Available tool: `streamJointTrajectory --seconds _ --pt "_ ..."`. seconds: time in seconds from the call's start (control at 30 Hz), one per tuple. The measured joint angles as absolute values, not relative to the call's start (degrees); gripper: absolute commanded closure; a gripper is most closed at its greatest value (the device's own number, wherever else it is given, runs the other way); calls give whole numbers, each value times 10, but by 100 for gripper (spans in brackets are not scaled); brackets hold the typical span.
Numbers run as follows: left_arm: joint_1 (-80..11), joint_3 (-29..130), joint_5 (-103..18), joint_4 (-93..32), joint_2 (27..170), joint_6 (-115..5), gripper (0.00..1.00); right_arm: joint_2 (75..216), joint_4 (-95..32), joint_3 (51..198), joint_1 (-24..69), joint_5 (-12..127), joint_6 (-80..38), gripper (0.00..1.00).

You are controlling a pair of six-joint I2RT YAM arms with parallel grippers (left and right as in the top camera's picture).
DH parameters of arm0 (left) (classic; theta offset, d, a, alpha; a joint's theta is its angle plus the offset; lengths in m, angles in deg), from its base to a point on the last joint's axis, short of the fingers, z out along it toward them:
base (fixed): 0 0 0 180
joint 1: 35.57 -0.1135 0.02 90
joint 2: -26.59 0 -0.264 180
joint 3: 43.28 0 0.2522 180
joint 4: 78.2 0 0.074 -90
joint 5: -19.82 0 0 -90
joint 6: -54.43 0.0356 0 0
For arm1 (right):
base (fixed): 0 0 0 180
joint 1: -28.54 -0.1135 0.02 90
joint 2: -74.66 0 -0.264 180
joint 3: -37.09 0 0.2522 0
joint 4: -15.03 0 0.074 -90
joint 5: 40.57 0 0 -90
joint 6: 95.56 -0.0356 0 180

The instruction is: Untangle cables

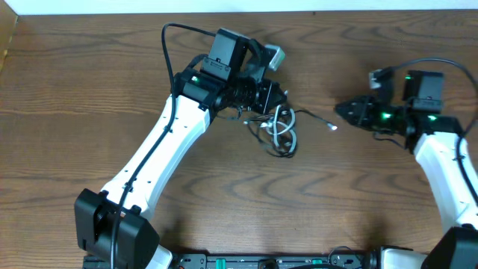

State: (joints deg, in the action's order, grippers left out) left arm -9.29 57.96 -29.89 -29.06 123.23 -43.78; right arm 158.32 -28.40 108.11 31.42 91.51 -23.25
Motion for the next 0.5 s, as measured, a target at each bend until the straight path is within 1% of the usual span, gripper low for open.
streamJointTrajectory --seconds 0.2,0.5 --pt "-110 580 -278 -329 1215 -509 93 1610 -232 1081 260 939 -250 56" --pt "-114 580 -268 -341 1155 -556 93 1646 -121 1081 198 966 -309 55"
